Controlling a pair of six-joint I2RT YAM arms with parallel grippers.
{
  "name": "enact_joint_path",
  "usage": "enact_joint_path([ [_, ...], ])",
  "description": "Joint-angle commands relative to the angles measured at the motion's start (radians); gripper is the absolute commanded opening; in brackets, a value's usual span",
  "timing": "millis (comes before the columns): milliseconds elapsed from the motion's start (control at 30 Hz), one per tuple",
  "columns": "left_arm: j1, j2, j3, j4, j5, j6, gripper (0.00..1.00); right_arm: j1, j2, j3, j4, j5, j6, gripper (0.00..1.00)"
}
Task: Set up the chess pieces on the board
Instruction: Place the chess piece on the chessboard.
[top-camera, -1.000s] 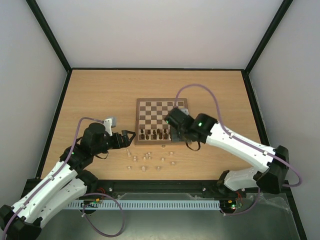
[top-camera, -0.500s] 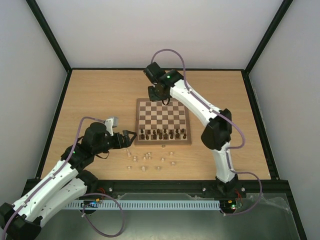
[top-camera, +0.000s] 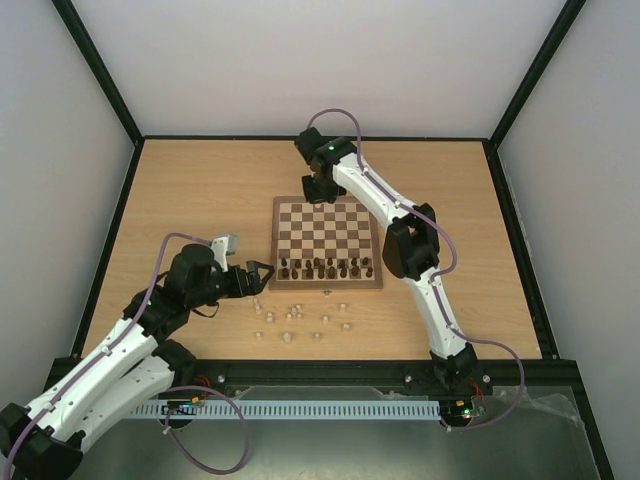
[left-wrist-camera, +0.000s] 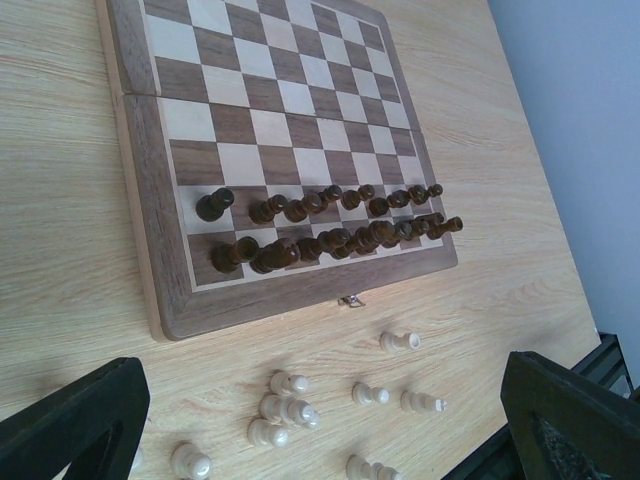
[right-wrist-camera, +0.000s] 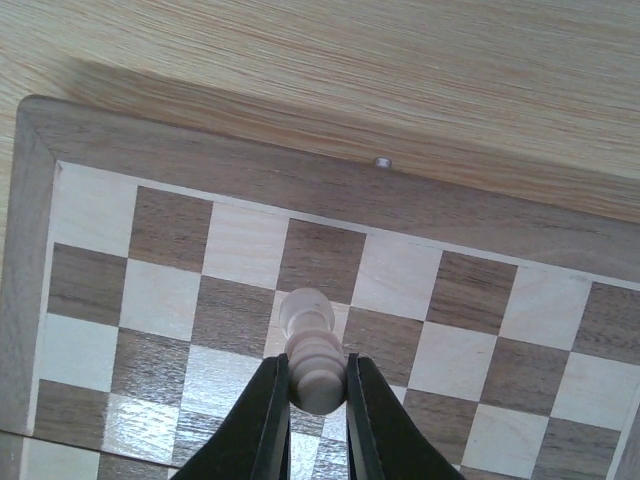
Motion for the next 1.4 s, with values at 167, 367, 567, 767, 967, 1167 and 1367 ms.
enact_joint_path([
  [167, -0.005, 0.015, 0.019, -0.004, 0.007, 0.016, 1.00, -0.006, 0.039, 0.035, -0.050, -0.010, -0.034, 0.01],
  [367, -0.006, 0.024, 0.022, -0.005, -0.002, 0.012, 0.99, -0.017, 0.059, 0.035, -0.037, -0.011, -0.041, 0.01],
  [567, -0.006, 0.034, 0.027, -0.004, -0.008, 0.011, 0.99, -0.026, 0.073, 0.034, -0.026, -0.003, -0.042, 0.01],
  [767, -0.005, 0.041, 0.033, -0.004, -0.011, 0.016, 1.00, -0.030, 0.082, 0.038, -0.006, 0.004, -0.040, 0.01],
  [967, -0.006, 0.047, 0.039, -0.004, -0.011, 0.021, 0.99, -0.032, 0.093, 0.044, 0.006, -0.003, -0.038, 0.01],
  [1167, -0.006, 0.048, 0.040, -0.004, -0.007, 0.024, 1.00, -0.032, 0.097, 0.045, 0.000, 0.002, -0.036, 0.01],
  [1367, -0.005, 0.050, 0.042, -0.004, -0.006, 0.025, 0.99, -0.032, 0.095, 0.047, -0.002, 0.004, -0.034, 0.07],
])
